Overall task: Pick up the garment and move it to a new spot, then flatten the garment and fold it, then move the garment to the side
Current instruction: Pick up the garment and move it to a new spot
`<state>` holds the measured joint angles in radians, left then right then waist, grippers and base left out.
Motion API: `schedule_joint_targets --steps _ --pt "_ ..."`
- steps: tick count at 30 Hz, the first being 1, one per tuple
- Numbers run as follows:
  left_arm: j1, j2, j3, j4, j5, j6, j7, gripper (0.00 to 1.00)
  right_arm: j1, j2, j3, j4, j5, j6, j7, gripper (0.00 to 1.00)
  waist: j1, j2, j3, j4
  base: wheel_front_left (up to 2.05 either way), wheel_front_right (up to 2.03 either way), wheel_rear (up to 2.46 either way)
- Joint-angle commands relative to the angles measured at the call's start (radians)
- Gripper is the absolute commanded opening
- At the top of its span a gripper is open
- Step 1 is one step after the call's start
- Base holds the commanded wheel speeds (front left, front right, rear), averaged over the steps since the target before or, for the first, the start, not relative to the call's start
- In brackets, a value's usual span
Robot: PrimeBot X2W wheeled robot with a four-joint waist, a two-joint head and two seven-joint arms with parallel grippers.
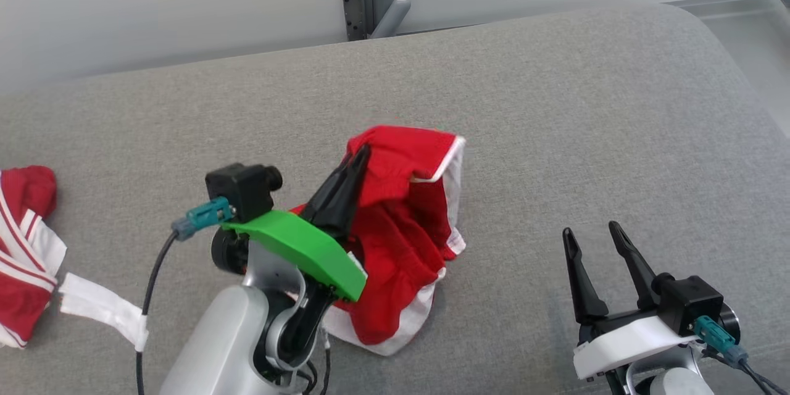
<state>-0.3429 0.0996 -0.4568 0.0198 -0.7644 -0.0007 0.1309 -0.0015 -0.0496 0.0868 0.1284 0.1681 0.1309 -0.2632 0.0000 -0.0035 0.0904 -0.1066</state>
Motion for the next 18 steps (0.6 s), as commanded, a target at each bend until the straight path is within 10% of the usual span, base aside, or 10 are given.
schedule_joint_targets --steps 1,12,14,15,18 --pt "0.017 0.008 -0.001 0.027 0.001 -0.006 -0.006 0.0 -0.008 -0.002 -0.003 0.002 0.004 0.0 -0.004 1.0 0.0 0.0035 0.018 -0.025 0.0 0.0 0.0" --pt "-0.004 0.02 0.017 0.457 -0.015 -0.073 -0.102 0.0 -0.022 -0.002 -0.005 0.005 0.025 0.0 -0.004 1.0 0.0 0.0035 0.056 -0.094 0.0 0.0 0.0" --pt "-0.01 0.01 0.024 0.492 -0.032 -0.084 -0.13 0.49 -0.019 -0.001 -0.006 0.006 0.027 0.0 -0.004 1.0 0.0 0.0035 0.056 -0.098 0.0 0.0 0.0" --pt "-0.008 0.004 0.032 0.504 -0.045 -0.09 -0.139 1.0 -0.018 -0.001 -0.006 0.006 0.028 0.0 -0.004 1.0 0.0 0.0035 0.056 -0.099 0.0 0.0 0.0" --pt "-0.005 0.015 0.03 0.513 -0.034 -0.101 -0.184 1.0 -0.013 -0.001 -0.01 0.008 0.031 0.0 -0.004 1.0 0.0 0.0035 0.048 -0.103 0.0 0.0 0.0"
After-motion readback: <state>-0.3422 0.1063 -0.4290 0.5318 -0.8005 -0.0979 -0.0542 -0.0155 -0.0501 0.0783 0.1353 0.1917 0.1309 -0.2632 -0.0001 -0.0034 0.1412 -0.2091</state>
